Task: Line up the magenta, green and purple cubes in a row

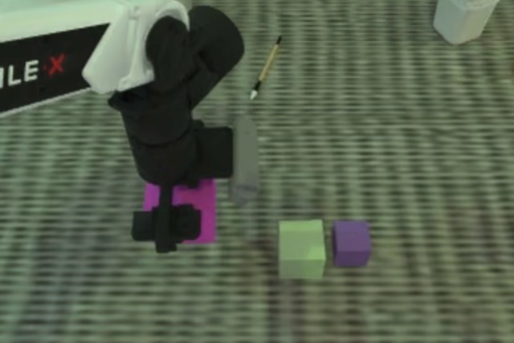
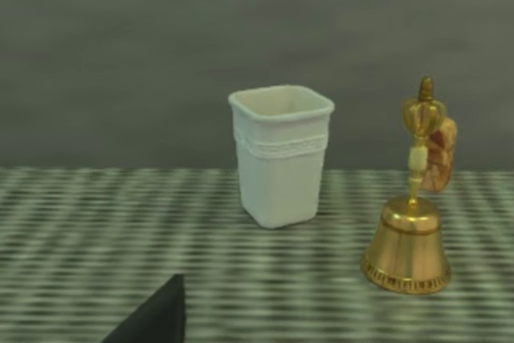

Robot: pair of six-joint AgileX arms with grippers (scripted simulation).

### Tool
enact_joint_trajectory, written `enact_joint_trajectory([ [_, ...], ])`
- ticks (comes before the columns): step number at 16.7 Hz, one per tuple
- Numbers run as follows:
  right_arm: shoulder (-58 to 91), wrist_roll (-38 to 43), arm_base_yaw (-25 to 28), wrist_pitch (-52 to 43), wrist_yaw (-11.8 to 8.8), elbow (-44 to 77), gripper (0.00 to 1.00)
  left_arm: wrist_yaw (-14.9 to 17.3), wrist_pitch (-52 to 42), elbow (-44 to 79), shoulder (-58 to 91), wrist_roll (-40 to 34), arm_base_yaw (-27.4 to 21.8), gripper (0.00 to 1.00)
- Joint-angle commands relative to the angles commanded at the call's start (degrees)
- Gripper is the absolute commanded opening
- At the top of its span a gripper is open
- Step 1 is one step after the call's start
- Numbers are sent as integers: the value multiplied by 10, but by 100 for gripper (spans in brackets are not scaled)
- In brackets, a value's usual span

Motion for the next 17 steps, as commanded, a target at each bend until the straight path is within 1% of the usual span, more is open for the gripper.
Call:
enact_joint_trajectory([
  [2,0,0,0,0,0,0,100,0,0,0,3,0,2,0],
  [4,0,0,0,0,0,0,100,0,22,-15,10,0,0,0],
  [8,0,0,0,0,0,0,100,1,115,-66,43,-4,-3,0],
  [10,0,0,0,0,0,0,100,0,144,-86,56,-5,-5,0],
  [14,0,0,0,0,0,0,100,0,151,-90,60,-5,-6,0],
  [17,0,0,0,0,0,0,100,0,151,-90,60,-5,-6,23],
])
